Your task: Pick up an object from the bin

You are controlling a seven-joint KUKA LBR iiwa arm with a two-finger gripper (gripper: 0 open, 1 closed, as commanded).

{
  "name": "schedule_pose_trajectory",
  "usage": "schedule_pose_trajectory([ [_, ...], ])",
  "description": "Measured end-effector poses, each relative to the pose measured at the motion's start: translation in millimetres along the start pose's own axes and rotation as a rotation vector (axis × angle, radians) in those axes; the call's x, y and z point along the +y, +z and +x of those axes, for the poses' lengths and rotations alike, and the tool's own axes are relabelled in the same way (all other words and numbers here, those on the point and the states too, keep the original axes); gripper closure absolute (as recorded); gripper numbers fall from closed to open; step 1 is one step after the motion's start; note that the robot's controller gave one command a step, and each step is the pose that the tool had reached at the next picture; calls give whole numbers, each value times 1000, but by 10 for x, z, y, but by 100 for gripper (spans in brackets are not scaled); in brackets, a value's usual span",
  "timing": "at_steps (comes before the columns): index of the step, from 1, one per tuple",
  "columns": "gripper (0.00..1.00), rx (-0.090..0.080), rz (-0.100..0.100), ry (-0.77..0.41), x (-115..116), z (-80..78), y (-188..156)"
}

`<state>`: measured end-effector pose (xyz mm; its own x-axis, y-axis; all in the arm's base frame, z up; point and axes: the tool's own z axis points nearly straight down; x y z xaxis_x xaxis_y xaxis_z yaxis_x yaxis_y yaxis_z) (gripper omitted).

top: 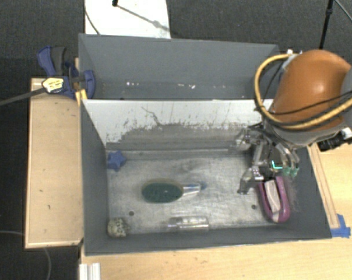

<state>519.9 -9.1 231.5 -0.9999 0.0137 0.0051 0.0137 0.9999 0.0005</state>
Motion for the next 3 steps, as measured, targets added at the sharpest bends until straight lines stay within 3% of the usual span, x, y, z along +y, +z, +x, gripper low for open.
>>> schedule_pose_trajectory([
  [1,0,-2,-3,-6,651,-427,712],
  [2,0,-25,-2,-197,1036,115,1585],
  [3,100,-25,-2,-193,1027,110,1569],
])
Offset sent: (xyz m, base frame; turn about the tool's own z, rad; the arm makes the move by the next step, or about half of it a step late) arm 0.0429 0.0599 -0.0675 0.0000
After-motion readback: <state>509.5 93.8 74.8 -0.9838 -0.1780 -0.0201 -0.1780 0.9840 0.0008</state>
